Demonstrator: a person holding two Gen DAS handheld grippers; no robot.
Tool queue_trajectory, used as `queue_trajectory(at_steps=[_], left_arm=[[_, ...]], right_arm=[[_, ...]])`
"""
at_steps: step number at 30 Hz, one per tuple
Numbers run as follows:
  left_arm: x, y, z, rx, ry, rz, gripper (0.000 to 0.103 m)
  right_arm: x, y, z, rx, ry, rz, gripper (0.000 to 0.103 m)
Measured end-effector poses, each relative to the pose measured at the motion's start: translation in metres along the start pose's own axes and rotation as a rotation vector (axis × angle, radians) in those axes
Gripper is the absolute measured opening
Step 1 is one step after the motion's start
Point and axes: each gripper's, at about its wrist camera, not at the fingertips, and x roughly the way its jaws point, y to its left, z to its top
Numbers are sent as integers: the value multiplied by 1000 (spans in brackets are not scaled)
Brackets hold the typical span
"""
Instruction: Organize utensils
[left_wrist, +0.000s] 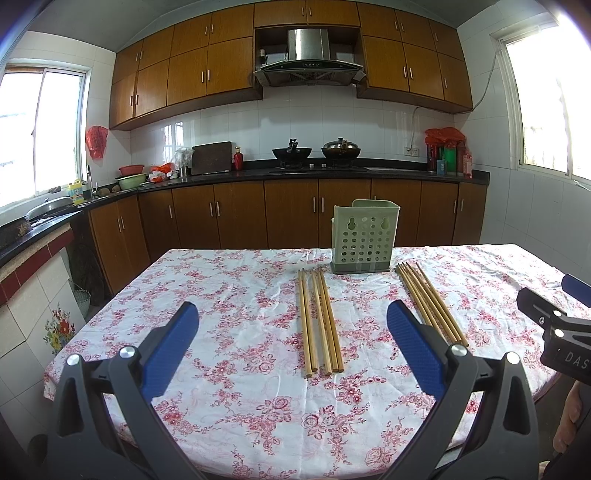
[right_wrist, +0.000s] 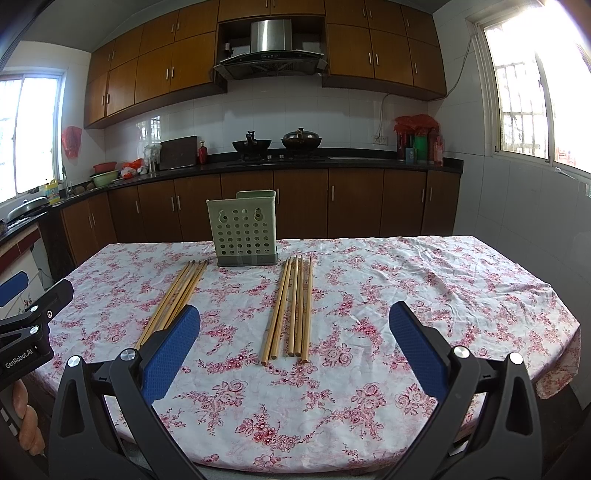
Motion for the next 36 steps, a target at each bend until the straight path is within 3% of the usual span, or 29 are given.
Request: queue_trajectory(at_steps=[29,36], left_arm=[[5,-7,-5,0,12,-3,99],[27,0,-6,2,90,14,99]], right_arm=[[2,1,-1,-1,6,4,101],[15,-6,-2,18,49,7,101]])
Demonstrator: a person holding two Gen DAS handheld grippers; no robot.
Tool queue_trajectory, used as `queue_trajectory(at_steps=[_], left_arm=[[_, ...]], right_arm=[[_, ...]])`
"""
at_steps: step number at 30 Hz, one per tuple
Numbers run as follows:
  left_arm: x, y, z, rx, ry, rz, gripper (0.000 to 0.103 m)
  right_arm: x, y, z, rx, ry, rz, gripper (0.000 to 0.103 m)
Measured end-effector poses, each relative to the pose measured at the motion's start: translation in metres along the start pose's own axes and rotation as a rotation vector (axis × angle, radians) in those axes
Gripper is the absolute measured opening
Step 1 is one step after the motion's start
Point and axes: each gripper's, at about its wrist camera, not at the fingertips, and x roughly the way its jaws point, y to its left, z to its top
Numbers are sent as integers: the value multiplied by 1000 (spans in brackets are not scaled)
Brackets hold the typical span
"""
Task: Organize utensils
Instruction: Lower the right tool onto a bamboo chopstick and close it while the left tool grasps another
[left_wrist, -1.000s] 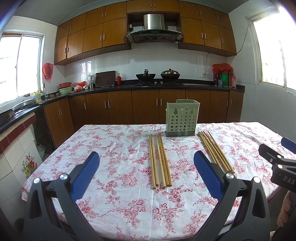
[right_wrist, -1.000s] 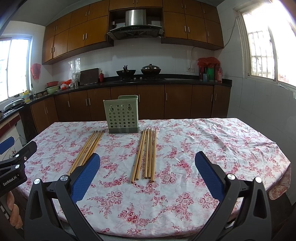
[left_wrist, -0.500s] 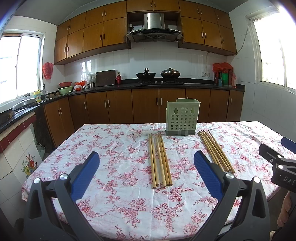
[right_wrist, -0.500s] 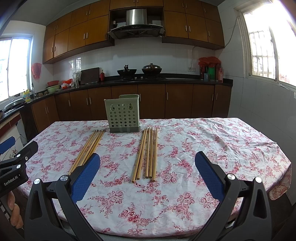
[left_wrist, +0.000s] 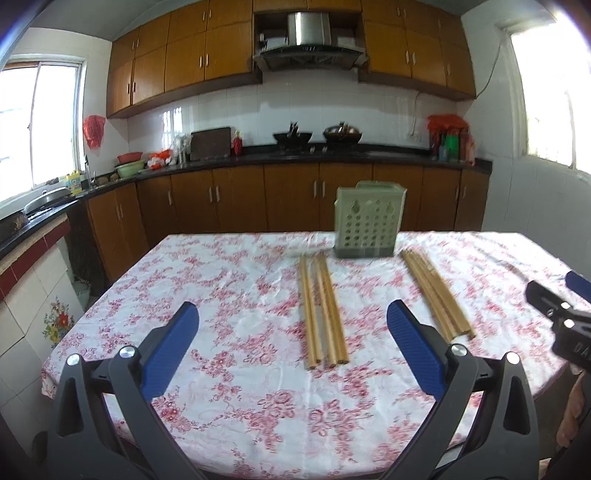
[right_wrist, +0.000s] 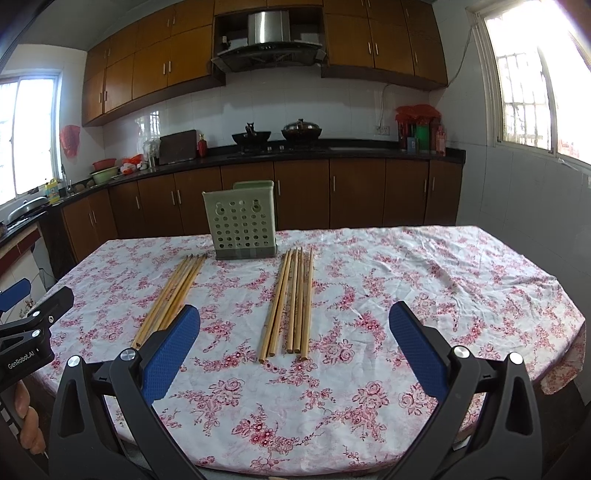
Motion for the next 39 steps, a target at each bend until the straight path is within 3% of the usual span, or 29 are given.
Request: queue_trajectory(at_steps=[4,5,7,10,13,18,22,27,31,39], left_arm=[[30,9,3,-4,85,49,99],[41,12,5,-6,116,62,99],[59,15,7,-3,162,83,97],[90,19,7,16,229,88,80],[117,22,6,-3,302,51,67],[154,25,1,-58,394,-48,46],[170,18,-2,-70,433,-116,32],[184,7,-5,-55,475,-177,18],[187,3,-6,-34,485,-189,16],[194,1,-7,27,487,-145,10]], right_arm=[[35,-19,3,45,103,-20,100],[46,-24,4,60,136,-26,95],[70,-34,5,88,204,-17,75],[108,-46,5,131,320,12,55],[140,-48,2,151,401,44,36],[166,-42,-4,146,471,82,26],[180,-41,-9,107,481,72,8],[183,-50,-7,133,473,57,8],[184,-46,-6,100,466,44,8],[183,-40,-7,49,459,27,9]])
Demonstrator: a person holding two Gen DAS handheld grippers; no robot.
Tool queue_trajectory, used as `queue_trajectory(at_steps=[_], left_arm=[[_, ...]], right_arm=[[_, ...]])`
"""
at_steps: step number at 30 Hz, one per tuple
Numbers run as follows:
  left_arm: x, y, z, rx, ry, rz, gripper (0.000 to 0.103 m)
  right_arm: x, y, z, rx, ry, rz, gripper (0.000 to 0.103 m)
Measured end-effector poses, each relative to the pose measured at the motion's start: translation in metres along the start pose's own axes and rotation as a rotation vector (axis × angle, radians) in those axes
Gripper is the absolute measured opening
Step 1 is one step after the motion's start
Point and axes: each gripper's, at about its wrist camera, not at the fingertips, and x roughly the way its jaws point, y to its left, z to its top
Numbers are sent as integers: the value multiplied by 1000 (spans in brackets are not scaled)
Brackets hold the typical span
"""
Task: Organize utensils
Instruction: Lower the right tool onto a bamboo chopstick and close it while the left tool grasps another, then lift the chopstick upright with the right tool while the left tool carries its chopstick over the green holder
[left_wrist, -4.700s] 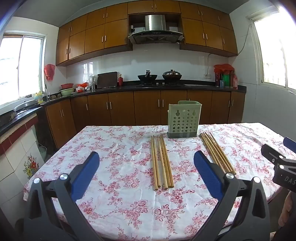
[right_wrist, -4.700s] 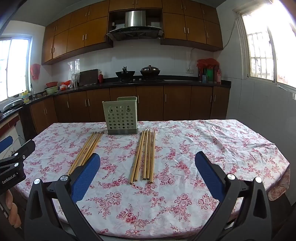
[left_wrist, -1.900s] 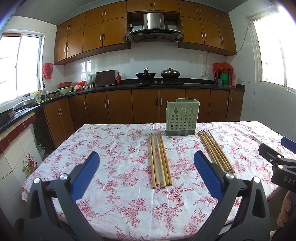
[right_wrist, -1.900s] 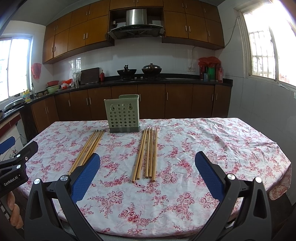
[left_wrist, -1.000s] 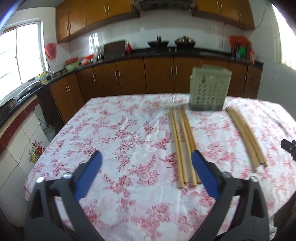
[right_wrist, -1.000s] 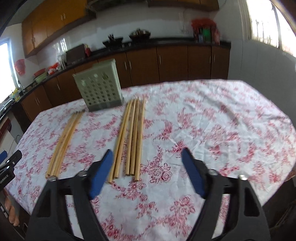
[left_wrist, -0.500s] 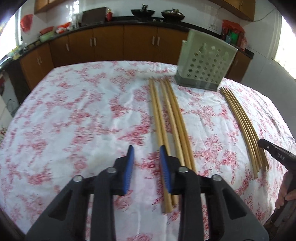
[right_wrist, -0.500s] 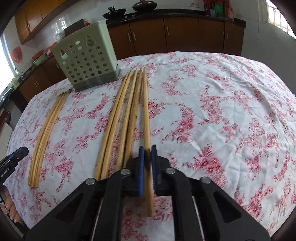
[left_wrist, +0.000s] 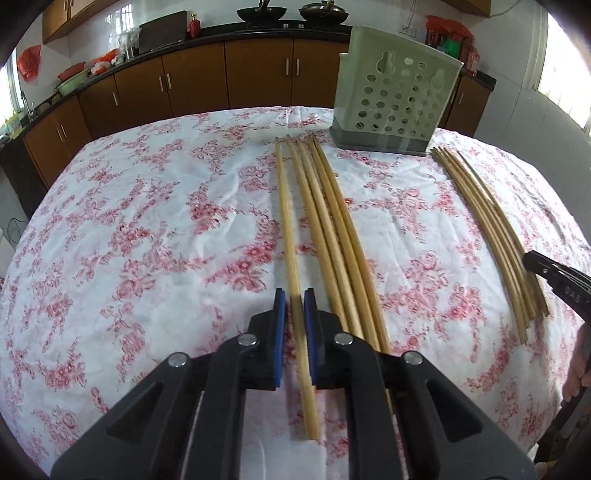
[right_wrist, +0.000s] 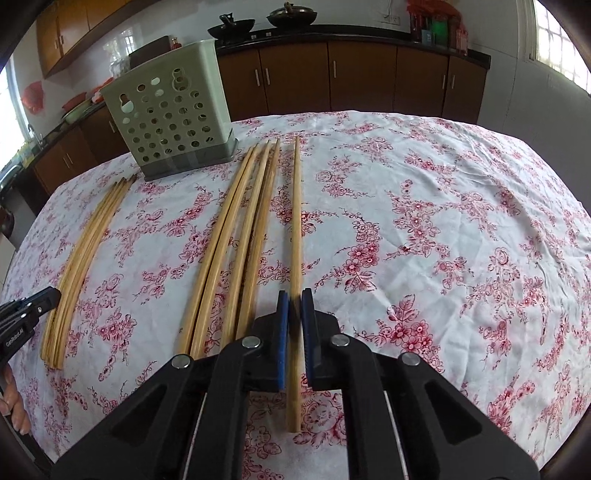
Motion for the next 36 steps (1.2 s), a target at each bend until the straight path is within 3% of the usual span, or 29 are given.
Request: queue_trajectory(at_steps=[9,16,25,28,31,36], left_arm=[[16,23,20,-30,-15,28,9],[14,28,17,-49,-27,-3,9],[3,26,9,-23,-25,33,8],[-19,30,16,-23,-88,39,8],[-61,39,33,-45,-221,41,8],[-106,48,65,-92,-365,36,8]], right_arm=[[12,-17,16,35,-22,-18,8],[14,-21,19,39,-27,-21,8],[2,-25,13,61,-32,-9,8],[-23,-28,22,67,-112,3,8],[-56,-28,39,53,-219,0,8],[-96,-27,68,48,-351,19,8]])
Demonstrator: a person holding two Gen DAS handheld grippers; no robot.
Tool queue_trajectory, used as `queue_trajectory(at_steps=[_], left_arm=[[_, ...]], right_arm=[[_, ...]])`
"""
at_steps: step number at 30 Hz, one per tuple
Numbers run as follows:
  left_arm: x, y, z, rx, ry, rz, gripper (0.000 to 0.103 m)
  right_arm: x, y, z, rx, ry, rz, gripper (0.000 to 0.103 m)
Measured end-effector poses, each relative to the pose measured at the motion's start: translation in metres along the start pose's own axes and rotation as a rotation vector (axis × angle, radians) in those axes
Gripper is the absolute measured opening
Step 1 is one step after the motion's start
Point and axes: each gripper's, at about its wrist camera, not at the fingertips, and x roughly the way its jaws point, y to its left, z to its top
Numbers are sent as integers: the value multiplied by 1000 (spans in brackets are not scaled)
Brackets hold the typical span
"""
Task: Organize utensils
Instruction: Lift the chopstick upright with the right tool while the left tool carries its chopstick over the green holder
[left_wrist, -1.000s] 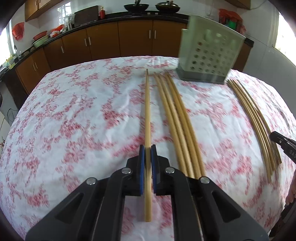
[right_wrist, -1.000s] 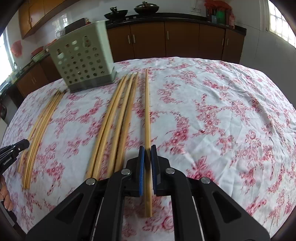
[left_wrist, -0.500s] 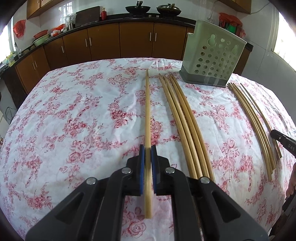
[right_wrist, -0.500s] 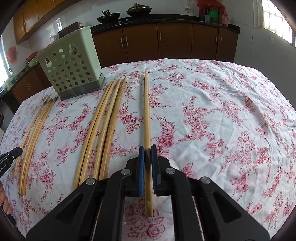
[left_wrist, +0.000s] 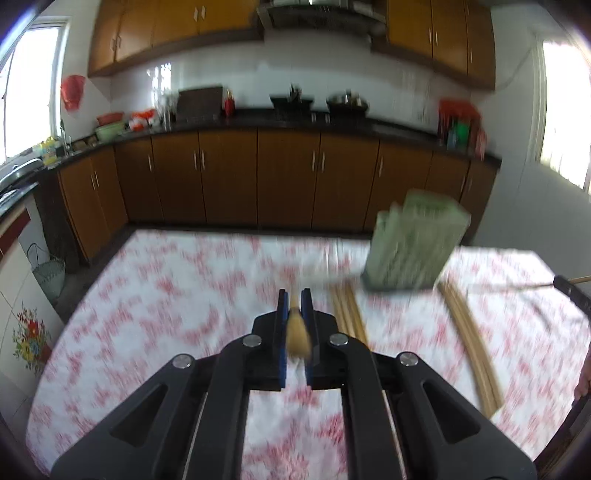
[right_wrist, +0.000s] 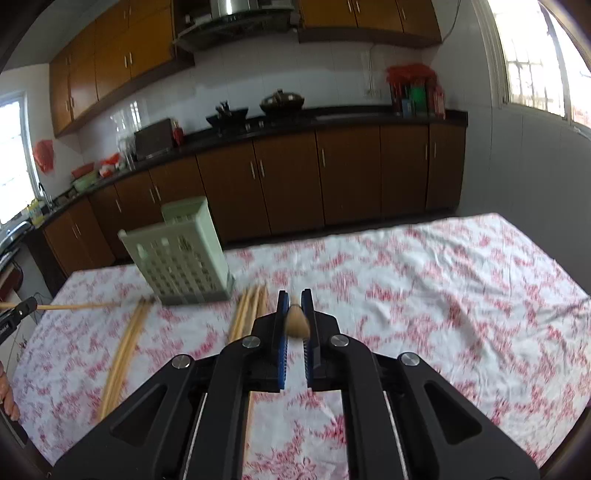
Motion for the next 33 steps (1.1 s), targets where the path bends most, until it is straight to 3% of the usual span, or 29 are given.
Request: queue_trajectory(at_steps=[12,18,21,26,33], left_arm=[[-11,-1,67,-2,-101,3,8],[-36,-30,125,-11,-239,-88,8],[-41,-49,142,-16,-296,-140,8],[-25,-81,144,-16,-311,-212,8],[32,-115,122,34,-192,-223,8]], right_arm=[[-3,17,62,-32,-128,24,8],[-38,41,120,-10,-336,116,8],[-43,51,131,3,-393,162,8],[-16,71,126,-40,-375,211,8],[32,80,102,-66,-234,198,8]])
